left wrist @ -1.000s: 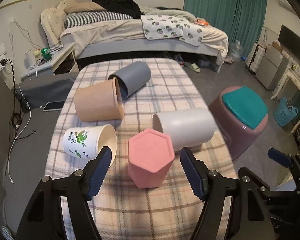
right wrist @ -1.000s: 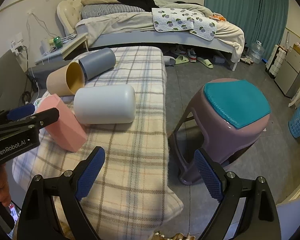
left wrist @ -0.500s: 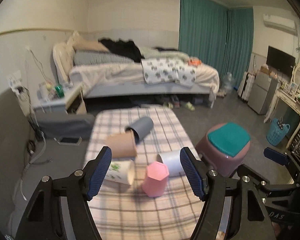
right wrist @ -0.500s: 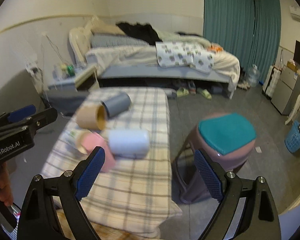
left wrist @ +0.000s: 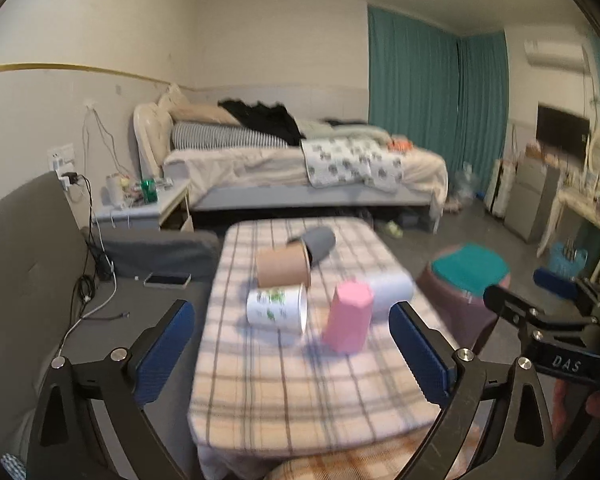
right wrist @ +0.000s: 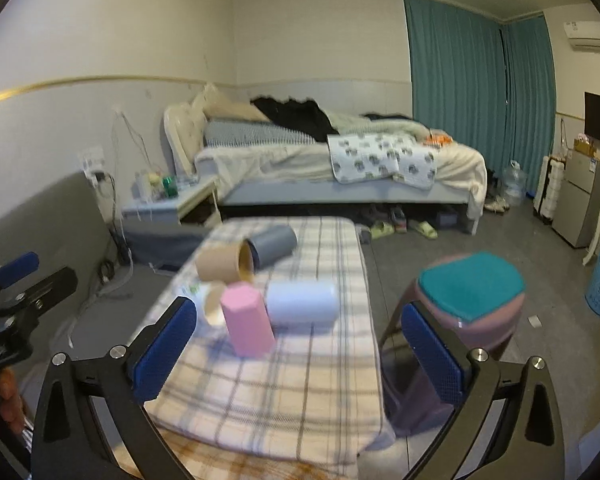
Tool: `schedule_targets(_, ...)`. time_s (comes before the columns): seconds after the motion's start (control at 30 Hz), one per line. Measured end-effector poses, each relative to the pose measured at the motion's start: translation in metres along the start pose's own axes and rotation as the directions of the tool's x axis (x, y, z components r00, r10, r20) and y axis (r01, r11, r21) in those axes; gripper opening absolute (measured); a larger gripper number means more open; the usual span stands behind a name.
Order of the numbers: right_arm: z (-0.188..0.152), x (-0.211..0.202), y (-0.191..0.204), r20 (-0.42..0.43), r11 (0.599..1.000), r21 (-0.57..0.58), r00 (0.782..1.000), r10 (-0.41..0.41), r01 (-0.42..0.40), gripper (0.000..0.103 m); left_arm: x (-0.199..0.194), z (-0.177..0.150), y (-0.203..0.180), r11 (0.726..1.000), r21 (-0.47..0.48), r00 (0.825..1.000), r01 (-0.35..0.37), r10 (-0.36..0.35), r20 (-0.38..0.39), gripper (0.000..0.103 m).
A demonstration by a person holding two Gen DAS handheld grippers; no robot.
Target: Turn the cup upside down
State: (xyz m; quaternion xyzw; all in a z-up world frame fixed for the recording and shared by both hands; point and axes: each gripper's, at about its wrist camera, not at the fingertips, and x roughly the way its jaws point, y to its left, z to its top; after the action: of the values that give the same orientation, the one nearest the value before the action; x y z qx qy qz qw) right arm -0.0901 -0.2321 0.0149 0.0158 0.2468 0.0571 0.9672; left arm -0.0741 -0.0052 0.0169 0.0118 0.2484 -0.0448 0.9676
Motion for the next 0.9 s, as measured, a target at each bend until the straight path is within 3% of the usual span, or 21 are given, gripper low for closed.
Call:
schedule_targets(0.2,-0.023,0.022,-0.010,-0.067,0.998,0.049,0.997,-0.035,0.038,0.103,0.008,-0.010,-0.003,1.000,-0.021,0.999,-0.022,0.021,-0.025,0.101)
schedule_targets(0.9,-0.021,0.022,-0.002,-0.051,0.999,-0.001,0.997,-0.051,0.051,0.103,0.014,-0.018,0.008,0.997,-0.051,0.997,-0.055,0.052,-0.054,0.101)
